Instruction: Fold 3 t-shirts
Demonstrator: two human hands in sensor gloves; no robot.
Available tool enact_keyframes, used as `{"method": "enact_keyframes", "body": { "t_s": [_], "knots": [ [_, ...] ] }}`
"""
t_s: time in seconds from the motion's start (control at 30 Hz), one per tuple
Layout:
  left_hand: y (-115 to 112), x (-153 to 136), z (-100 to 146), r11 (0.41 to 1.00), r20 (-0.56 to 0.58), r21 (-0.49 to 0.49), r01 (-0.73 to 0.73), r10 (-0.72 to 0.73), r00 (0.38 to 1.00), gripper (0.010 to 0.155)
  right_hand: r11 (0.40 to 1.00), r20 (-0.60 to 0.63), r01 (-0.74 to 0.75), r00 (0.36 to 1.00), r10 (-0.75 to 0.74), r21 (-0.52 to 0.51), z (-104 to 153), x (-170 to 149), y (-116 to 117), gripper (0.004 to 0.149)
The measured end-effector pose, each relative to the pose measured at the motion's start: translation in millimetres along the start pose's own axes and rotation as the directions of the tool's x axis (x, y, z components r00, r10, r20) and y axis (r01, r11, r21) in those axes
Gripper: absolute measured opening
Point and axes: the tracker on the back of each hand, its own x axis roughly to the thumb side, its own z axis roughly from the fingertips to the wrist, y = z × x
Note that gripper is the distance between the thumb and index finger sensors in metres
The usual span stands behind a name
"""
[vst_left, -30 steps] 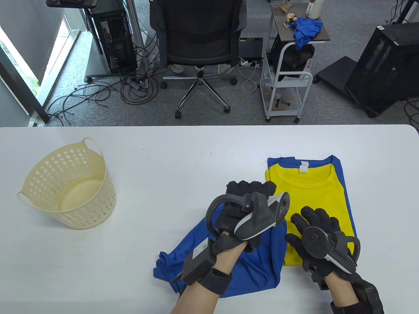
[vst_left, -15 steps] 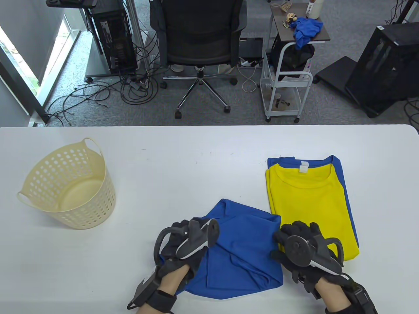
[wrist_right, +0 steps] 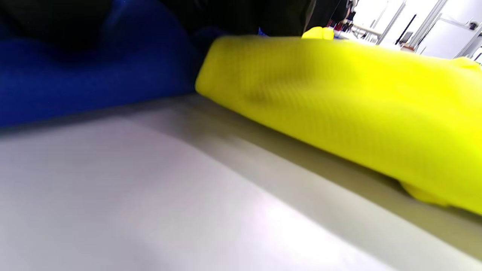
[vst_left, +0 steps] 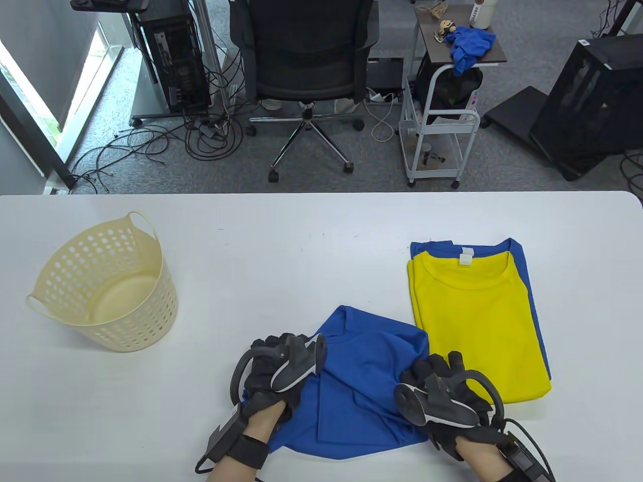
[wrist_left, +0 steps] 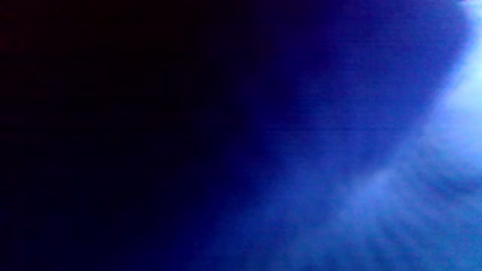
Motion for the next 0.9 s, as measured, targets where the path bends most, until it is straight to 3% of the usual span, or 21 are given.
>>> {"method": "enact_keyframes", "body": {
  "t_s": [0.13,0.23,0.33,0.47,0.53,0.63,0.8,0.9],
  "knots": [
    [6.7,-7.4,1.7,0.997,-0.009,0.038,-0.066,0.066,0.998,0.041,0.996,-0.026,-0.043,0.999,0.041,-0.079,1.4,1.0,-1.4,0.045],
    [15.4,-21.4,6.8,0.984,-0.009,0.091,-0.150,0.151,0.988,0.042,0.996,-0.027,-0.023,0.999,0.021,-0.081,1.6,-0.1,-2.7,0.042],
    [28.9,-39.1,17.3,0.943,-0.012,0.192,-0.271,0.279,0.960,0.042,0.975,-0.075,0.009,0.997,-0.026,-0.224,10.3,-11.1,-19.2,0.041],
    [31.1,-57.1,24.4,0.896,-0.019,0.269,-0.352,0.370,0.929,0.043,0.847,-0.132,0.163,0.956,-0.263,-0.507,35.0,-41.0,-49.1,0.040],
    [30.4,-60.7,26.3,0.874,-0.008,0.290,-0.391,0.411,0.912,0.043,0.798,-0.134,0.204,0.933,-0.334,-0.567,43.8,-49.6,-55.9,0.040],
    [31.6,-56.1,30.4,0.864,0.046,0.297,-0.407,0.413,0.909,0.043,0.815,-0.172,0.179,0.931,-0.322,-0.551,45.1,-55.2,-54.2,0.040],
    [39.0,-47.4,40.8,0.840,0.175,0.276,-0.467,0.434,0.884,0.042,0.941,-0.254,0.120,0.945,-0.206,-0.315,27.2,-62.1,-33.3,0.041],
    [46.3,-36.9,51.6,0.831,0.239,0.287,-0.476,0.419,0.876,0.042,0.934,-0.185,0.167,0.955,-0.233,-0.315,27.3,-59.9,-32.5,0.057]
  ]
}}
